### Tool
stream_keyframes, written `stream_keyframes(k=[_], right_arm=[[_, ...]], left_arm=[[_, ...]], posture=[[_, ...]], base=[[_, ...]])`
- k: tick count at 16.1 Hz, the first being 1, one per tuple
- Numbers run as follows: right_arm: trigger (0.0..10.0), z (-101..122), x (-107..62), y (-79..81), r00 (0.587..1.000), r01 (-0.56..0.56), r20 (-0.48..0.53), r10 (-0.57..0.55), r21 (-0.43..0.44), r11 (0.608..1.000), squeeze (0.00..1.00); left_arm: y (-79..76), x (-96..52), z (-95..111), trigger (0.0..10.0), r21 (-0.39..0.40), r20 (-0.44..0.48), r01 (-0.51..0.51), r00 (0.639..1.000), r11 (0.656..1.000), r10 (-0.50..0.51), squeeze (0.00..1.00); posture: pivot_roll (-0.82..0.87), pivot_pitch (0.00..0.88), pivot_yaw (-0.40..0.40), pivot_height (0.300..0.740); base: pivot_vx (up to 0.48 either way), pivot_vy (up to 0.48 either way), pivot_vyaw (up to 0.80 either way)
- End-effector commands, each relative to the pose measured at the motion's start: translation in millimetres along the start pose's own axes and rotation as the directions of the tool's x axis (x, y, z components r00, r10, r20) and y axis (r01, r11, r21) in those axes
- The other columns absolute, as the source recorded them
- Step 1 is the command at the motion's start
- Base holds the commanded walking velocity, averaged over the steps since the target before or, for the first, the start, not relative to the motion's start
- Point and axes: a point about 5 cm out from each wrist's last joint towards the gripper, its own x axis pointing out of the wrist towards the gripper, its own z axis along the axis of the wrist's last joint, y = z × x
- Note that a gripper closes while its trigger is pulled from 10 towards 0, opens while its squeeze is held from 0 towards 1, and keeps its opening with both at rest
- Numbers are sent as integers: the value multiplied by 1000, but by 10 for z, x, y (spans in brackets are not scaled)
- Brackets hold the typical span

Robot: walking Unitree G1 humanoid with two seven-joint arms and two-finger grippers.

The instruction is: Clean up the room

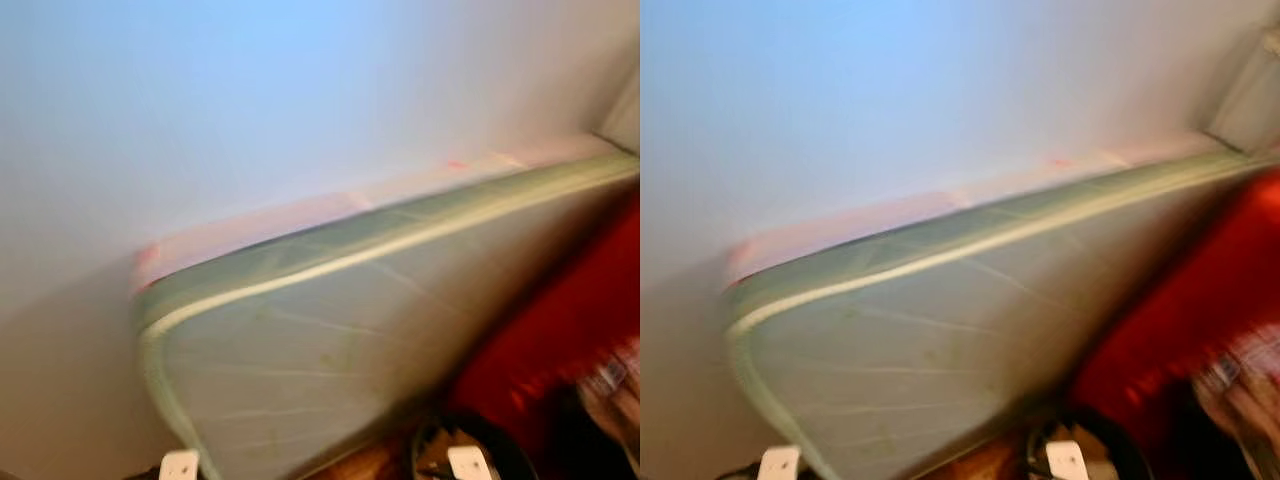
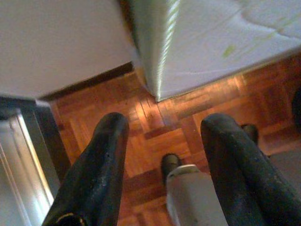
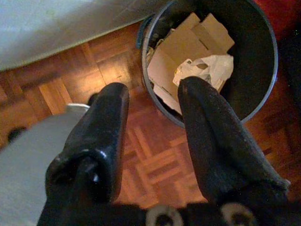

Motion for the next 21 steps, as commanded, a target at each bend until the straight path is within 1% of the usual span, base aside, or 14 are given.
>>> stream_keyframes(k=[1, 10, 11, 16, 18, 21], right_arm=[[10000, 641, 56, -444, 994, 20, 93, -50, 296, 955, 0], [10000, 651, 56, -451, 994, 16, 95, -46, 291, 957, 0], [10000, 650, 56, -448, 994, 15, 98, -47, 302, 953, 0], [10000, 665, 54, -450, 991, 9, 121, -52, 331, 943, 0], [10000, 654, 55, -458, 993, 26, 98, -59, 309, 951, 0], [10000, 639, 55, -471, 995, 44, 73, -68, 289, 956, 0]], left_arm=[[-215, 51, 44, 10000, 114, -122, 165, 981, 980, -151, 0], [-224, 53, 54, 10000, 120, -119, 173, 980, 978, -159, 0], [-224, 53, 54, 10000, 120, -119, 173, 980, 977, -159, 0], [-225, 54, 60, 10000, 135, -118, 173, 980, 976, -158, 0], [-220, 56, 66, 10000, 135, -111, 164, 982, 977, -150, 0], [-214, 56, 67, 10000, 126, -106, 149, 985, 981, -136, 0]], posture=[[34, 0, 36, 740], [36, 0, 34, 740], [36, 0, 34, 740], [32, 0, 35, 740], [28, 0, 35, 740], [26, 0, 34, 740]], base=[[0, 0, -763], [0, 0, -761], [0, 0, -744], [0, 0, 0], [0, 0, 0], [0, -332, -154]])
